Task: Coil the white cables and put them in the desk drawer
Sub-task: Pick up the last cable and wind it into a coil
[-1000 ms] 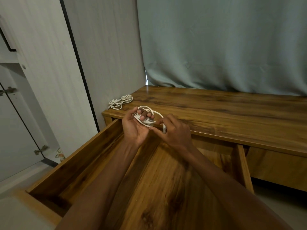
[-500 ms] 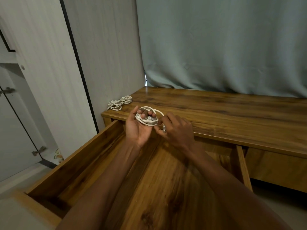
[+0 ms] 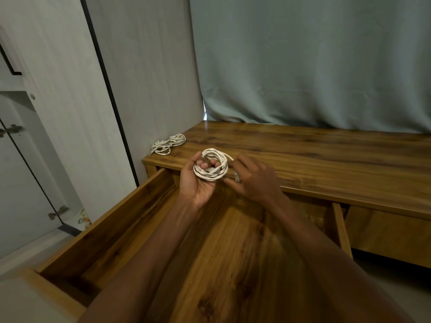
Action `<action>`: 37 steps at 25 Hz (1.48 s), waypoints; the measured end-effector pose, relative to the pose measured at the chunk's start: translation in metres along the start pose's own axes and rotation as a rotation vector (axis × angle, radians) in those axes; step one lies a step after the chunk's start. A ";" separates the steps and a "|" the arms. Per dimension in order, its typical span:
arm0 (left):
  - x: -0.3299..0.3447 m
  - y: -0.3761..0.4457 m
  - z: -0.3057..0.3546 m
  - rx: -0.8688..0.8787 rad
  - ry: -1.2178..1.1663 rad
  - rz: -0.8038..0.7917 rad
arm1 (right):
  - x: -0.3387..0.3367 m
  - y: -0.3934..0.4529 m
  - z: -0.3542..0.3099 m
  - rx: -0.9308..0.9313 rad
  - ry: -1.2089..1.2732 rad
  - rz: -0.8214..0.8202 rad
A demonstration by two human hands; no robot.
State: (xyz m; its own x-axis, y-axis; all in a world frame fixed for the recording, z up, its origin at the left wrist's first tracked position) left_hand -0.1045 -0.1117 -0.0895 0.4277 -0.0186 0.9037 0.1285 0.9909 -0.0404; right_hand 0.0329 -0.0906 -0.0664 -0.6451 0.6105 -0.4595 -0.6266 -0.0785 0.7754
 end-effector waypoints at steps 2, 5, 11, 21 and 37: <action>0.001 0.004 -0.001 -0.014 -0.037 0.006 | 0.002 -0.003 0.004 0.027 -0.018 -0.025; 0.000 0.009 -0.005 -0.031 -0.074 0.051 | 0.007 -0.007 0.005 0.077 0.010 -0.051; -0.009 0.012 0.000 -0.136 -0.065 0.164 | 0.007 -0.004 -0.001 0.051 -0.056 -0.047; -0.019 0.013 0.000 -0.263 0.097 0.250 | 0.010 -0.008 0.001 -0.059 -0.124 0.058; -0.008 -0.003 0.019 -0.046 0.894 0.207 | 0.036 -0.031 0.028 0.463 0.730 -0.076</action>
State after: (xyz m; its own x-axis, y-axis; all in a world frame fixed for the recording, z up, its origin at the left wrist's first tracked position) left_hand -0.1259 -0.1121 -0.0888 0.9765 0.0436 0.2109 -0.0008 0.9800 -0.1990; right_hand 0.0413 -0.0439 -0.0950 -0.8273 -0.0704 -0.5574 -0.5410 0.3675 0.7565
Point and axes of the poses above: each hand's wrist, its own y-axis towards the middle knuckle, its own x-axis out of the palm, z = x × y, the point moved 6 cm from there along y, towards the middle knuckle, and after that the axes turned 15 degrees about -x, right-handed, at the moved point
